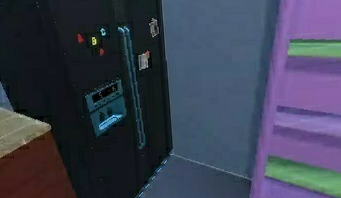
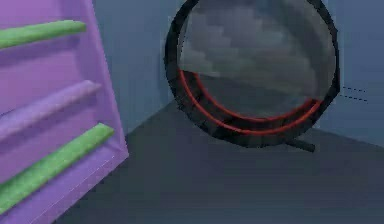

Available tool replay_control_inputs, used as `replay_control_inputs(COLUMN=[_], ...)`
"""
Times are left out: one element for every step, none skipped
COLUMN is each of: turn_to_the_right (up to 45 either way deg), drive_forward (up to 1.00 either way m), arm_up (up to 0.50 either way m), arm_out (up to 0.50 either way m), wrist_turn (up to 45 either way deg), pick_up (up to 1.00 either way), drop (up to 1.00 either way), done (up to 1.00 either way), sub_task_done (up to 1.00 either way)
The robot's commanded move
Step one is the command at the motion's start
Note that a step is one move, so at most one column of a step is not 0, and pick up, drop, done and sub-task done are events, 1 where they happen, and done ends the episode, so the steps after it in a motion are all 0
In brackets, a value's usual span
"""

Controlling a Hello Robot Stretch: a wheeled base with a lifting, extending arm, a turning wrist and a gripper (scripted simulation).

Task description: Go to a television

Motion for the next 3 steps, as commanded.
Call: replay_control_inputs(turn_to_the_right=[45.0, 45.0, 45.0], drive_forward=[0.00, 0.00, 0.00], arm_up=[0.00, 0.00, 0.00], arm_out=[0.00, 0.00, 0.00], wrist_turn=[0.0, 0.0, 0.0], pick_up=[0.00, 0.00, 0.00], drop=[0.00, 0.00, 0.00], done=[0.00, 0.00, 0.00], sub_task_done=[0.00, 0.00, 0.00])
